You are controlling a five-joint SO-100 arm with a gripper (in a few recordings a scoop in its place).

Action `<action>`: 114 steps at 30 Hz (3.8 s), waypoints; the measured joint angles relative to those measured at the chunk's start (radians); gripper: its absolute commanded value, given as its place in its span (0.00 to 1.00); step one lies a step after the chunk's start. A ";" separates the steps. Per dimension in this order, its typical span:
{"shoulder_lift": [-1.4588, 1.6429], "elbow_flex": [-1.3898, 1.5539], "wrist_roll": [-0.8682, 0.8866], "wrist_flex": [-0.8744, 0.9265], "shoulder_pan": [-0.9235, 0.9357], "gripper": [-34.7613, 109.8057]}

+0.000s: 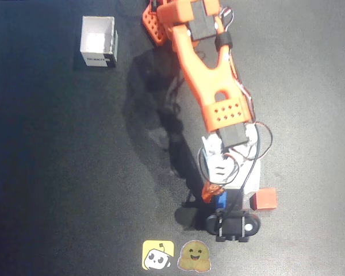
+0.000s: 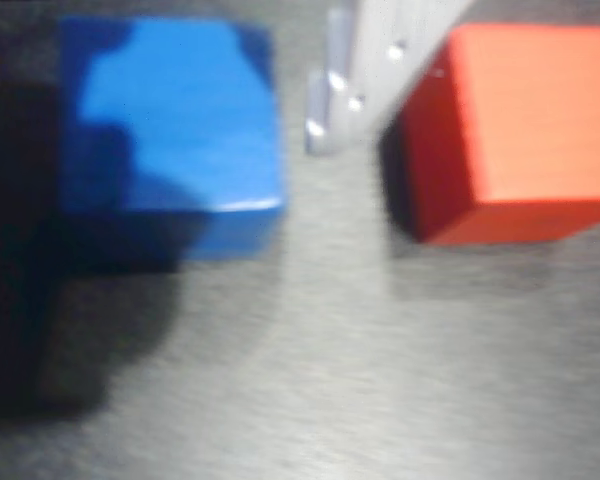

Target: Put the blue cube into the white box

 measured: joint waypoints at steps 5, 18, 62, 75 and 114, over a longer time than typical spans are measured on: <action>-0.035 0.000 0.000 -0.014 0.015 0.41; -0.043 0.025 0.018 -0.060 0.021 0.24; 0.966 0.430 -0.549 0.554 0.792 0.24; 1.361 0.719 -0.615 0.640 1.069 0.24; 1.624 1.144 -0.758 0.508 1.601 0.26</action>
